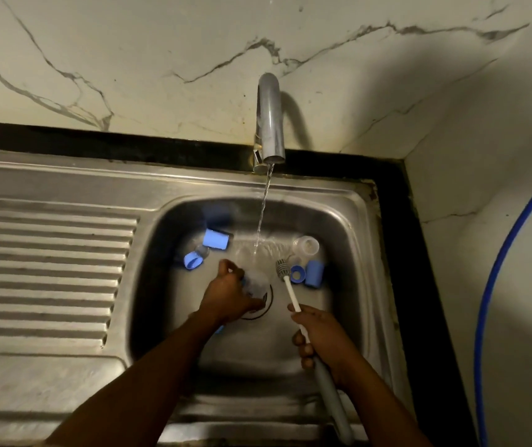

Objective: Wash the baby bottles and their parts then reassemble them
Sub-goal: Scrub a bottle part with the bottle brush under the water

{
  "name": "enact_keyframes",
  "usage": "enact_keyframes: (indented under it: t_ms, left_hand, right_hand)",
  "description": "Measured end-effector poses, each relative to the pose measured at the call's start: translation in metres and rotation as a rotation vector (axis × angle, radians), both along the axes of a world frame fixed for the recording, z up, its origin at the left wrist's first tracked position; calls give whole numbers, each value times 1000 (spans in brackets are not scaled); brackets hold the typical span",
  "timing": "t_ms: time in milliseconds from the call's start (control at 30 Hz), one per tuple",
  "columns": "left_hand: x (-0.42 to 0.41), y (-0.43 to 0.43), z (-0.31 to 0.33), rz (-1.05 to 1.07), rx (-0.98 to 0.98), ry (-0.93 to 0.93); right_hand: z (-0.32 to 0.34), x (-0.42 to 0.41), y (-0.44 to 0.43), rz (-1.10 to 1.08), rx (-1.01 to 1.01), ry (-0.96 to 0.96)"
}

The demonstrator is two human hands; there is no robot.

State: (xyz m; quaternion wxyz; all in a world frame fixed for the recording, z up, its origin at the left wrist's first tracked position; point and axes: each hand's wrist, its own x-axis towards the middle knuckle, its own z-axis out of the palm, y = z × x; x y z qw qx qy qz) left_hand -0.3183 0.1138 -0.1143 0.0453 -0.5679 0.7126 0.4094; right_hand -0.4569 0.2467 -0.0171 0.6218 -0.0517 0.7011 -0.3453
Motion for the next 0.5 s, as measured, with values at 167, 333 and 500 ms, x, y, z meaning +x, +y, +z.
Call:
enact_keyframes:
  t_ms: [167, 333, 500]
  left_hand:
    - [-10, -19, -1, -115, 47, -98]
    - [-7, -25, -3, -14, 95, -39]
    - [26, -47, 17, 441, 67, 298]
  right_hand:
    - [4, -6, -2, -67, -16, -45]
    - [11, -9, -4, -62, -45, -54]
    - [9, -12, -3, -79, -39, -49]
